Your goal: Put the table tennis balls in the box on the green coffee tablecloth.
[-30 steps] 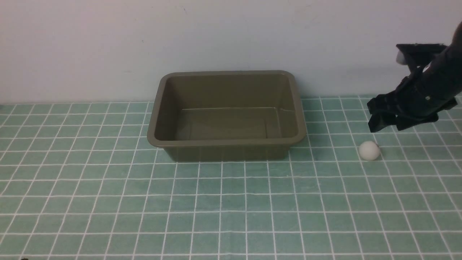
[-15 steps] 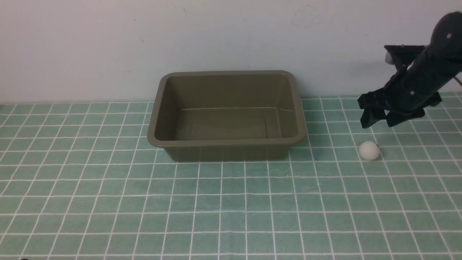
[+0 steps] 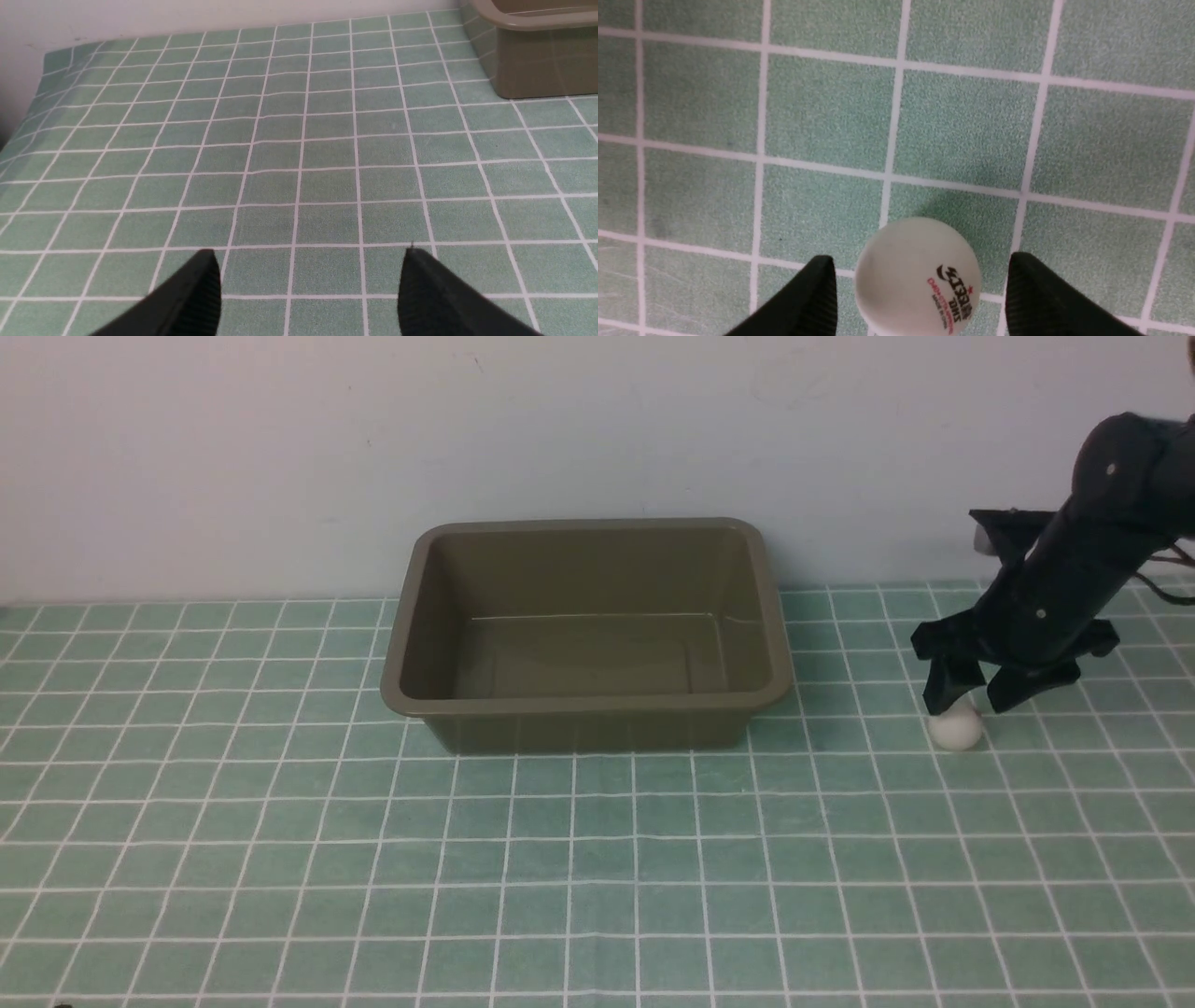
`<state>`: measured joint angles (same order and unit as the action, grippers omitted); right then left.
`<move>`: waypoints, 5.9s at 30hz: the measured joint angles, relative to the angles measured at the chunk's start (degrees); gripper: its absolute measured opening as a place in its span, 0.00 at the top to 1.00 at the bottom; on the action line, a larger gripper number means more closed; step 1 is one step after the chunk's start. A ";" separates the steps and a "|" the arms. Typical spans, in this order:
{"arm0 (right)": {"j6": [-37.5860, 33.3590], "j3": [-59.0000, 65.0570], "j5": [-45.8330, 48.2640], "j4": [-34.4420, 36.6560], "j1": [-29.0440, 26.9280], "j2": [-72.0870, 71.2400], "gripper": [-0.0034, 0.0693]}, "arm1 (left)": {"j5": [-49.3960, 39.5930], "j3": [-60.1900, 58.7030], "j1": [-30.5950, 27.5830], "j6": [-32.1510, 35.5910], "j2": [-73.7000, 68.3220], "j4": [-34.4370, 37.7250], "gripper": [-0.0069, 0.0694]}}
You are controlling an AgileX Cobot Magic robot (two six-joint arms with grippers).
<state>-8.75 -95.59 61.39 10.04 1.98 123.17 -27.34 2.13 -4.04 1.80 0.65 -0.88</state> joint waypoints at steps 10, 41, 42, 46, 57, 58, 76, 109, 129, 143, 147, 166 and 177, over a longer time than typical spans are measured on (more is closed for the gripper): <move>0.00 -0.06 0.11 0.00 0.00 1.58 0.35 | 0.00 0.00 0.00 0.00 0.00 0.00 0.31; 0.19 -30.66 9.31 11.20 3.03 2.19 0.45 | 0.00 0.00 0.00 0.00 0.00 0.00 0.31; 0.19 -31.64 9.41 11.27 4.45 2.12 0.45 | 0.00 0.00 0.00 0.00 0.00 0.00 0.31; 0.19 -33.02 9.95 9.06 12.32 1.88 0.45 | 0.00 0.00 0.00 0.00 0.00 0.00 0.31; 4.47 -33.06 10.46 -3.80 23.39 3.27 0.45 | 0.00 0.00 0.00 0.00 0.00 0.00 0.31; 4.59 -33.08 10.46 -3.80 23.46 4.05 0.45 | 0.00 0.00 0.00 0.00 0.00 0.00 0.31; 4.65 -33.08 10.41 -4.16 23.46 11.73 0.45 | 0.00 0.00 0.00 0.00 0.00 0.00 0.31; 1.67 -33.08 9.30 -1.10 23.46 12.46 0.28 | 0.00 0.00 0.00 0.00 0.00 0.00 0.31; 2.48 -31.37 10.47 -3.77 12.88 -9.01 0.28 | 0.00 0.00 0.00 0.00 0.00 0.00 0.31; 2.54 -12.71 11.56 -4.56 6.55 -36.83 0.30 | 0.00 0.00 0.00 0.00 0.00 0.00 0.31; 2.47 -6.62 11.78 -4.56 6.55 -45.10 0.39 | 0.00 0.00 0.00 0.00 0.00 0.00 0.31; 1.99 20.04 12.22 2.42 6.55 -78.93 0.81 | 0.00 0.00 0.00 0.00 0.00 0.00 0.31; 1.67 28.61 12.35 5.41 6.55 -81.06 0.89 | 0.00 0.00 0.00 0.00 0.00 0.00 0.31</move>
<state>-7.08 -66.98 73.73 15.45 8.53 42.11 -27.34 2.13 -4.04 1.80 0.65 -0.88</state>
